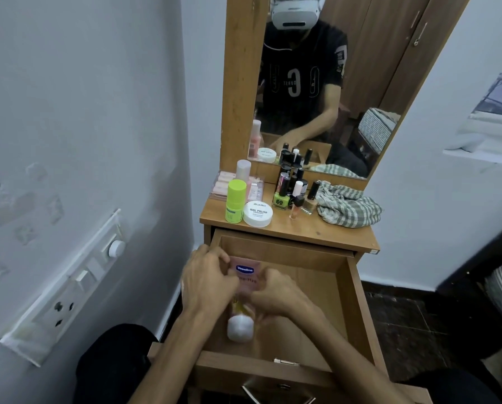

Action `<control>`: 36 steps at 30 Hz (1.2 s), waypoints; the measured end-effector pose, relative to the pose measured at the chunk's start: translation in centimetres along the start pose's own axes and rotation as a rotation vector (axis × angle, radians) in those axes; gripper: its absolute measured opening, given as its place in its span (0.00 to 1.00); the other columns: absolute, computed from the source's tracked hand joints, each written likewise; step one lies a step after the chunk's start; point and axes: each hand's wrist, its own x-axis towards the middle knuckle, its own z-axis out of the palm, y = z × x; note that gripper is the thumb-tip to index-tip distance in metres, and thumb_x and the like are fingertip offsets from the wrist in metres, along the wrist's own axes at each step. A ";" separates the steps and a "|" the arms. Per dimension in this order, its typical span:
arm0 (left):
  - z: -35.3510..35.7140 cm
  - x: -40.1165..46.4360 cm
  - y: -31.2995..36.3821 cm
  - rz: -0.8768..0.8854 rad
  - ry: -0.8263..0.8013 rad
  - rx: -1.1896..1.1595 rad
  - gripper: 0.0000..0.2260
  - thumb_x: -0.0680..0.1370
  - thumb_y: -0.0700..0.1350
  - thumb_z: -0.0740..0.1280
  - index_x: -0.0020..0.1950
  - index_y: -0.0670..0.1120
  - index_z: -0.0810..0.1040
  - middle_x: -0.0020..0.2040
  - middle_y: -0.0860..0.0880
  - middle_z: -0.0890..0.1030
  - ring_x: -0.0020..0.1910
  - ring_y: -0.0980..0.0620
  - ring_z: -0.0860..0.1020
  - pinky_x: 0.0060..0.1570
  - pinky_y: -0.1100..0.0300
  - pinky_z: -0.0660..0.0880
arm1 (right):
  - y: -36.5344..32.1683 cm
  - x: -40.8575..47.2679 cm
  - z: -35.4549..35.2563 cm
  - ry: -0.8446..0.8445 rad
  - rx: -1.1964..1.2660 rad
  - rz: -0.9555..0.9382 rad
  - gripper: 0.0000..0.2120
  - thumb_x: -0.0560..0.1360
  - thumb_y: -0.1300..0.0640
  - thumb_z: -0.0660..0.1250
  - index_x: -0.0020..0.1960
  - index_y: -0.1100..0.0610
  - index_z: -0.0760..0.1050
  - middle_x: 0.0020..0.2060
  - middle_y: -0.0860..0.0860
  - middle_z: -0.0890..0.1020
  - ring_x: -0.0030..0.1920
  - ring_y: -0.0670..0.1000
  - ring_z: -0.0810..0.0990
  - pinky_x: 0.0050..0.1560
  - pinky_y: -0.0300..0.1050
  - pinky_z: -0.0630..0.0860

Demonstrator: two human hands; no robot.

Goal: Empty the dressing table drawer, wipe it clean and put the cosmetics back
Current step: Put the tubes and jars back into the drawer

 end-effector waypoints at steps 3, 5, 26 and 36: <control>-0.2 -0.1 0.1 -0.010 -0.003 -0.010 0.09 0.69 0.40 0.73 0.46 0.52 0.81 0.45 0.54 0.75 0.45 0.55 0.72 0.42 0.62 0.68 | -0.7 0.6 1.0 0.035 0.021 -0.047 0.07 0.75 0.51 0.71 0.41 0.49 0.74 0.38 0.51 0.86 0.38 0.50 0.87 0.45 0.45 0.85; -0.3 0.0 0.1 -0.022 -0.003 -0.014 0.09 0.69 0.39 0.73 0.46 0.51 0.81 0.44 0.53 0.74 0.45 0.55 0.71 0.41 0.62 0.66 | -1.3 1.1 1.9 0.011 0.069 -0.074 0.03 0.70 0.55 0.69 0.44 0.51 0.79 0.37 0.53 0.88 0.38 0.53 0.88 0.48 0.52 0.87; 0.1 0.1 -0.1 -0.043 0.103 -0.163 0.05 0.72 0.40 0.72 0.43 0.51 0.82 0.42 0.54 0.78 0.40 0.56 0.76 0.36 0.68 0.65 | -5.3 -0.4 -7.5 0.706 0.243 -0.416 0.11 0.77 0.49 0.72 0.58 0.48 0.84 0.38 0.42 0.84 0.38 0.39 0.81 0.41 0.35 0.77; 0.0 0.1 -0.1 -0.043 0.164 -0.214 0.07 0.72 0.38 0.71 0.46 0.49 0.82 0.42 0.54 0.79 0.39 0.58 0.76 0.40 0.63 0.69 | -11.3 1.7 -8.7 0.823 0.025 -0.485 0.22 0.72 0.42 0.75 0.63 0.51 0.80 0.49 0.46 0.85 0.49 0.49 0.84 0.50 0.48 0.81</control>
